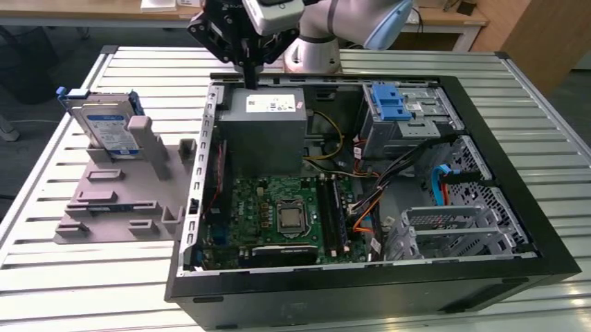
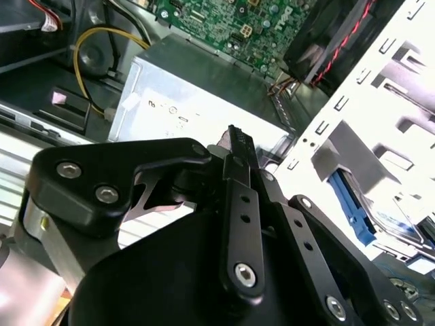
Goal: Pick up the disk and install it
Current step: 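Reach for the disk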
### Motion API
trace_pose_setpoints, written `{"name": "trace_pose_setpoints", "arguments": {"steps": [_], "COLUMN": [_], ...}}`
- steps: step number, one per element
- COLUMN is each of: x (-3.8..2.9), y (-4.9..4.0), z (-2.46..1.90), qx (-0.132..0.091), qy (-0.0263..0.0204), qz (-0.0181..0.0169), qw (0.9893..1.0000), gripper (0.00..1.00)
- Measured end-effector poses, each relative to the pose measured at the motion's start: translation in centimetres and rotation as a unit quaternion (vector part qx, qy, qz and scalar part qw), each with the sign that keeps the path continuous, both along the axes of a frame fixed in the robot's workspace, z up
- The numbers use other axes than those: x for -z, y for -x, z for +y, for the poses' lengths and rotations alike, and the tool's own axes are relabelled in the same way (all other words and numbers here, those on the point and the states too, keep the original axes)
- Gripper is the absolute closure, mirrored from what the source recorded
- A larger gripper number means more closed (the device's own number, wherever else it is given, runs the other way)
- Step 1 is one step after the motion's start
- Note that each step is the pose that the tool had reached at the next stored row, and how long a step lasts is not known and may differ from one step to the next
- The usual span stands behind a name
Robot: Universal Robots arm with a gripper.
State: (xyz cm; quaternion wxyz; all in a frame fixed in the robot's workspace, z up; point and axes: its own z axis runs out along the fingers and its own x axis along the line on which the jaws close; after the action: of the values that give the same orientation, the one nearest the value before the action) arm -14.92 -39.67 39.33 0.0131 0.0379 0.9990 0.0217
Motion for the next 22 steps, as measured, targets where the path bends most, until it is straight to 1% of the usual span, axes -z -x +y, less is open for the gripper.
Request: {"name": "trace_pose_setpoints", "arguments": {"steps": [7, 22], "x": [0.0, 0.0], "y": [0.45, 1.63], "z": [0.2, 0.3], "qx": [0.0, 0.0], "qy": [0.0, 0.0], "qz": [0.0, 0.0], "qw": [1.0, 1.0], "gripper": [0.89, 0.89]}}
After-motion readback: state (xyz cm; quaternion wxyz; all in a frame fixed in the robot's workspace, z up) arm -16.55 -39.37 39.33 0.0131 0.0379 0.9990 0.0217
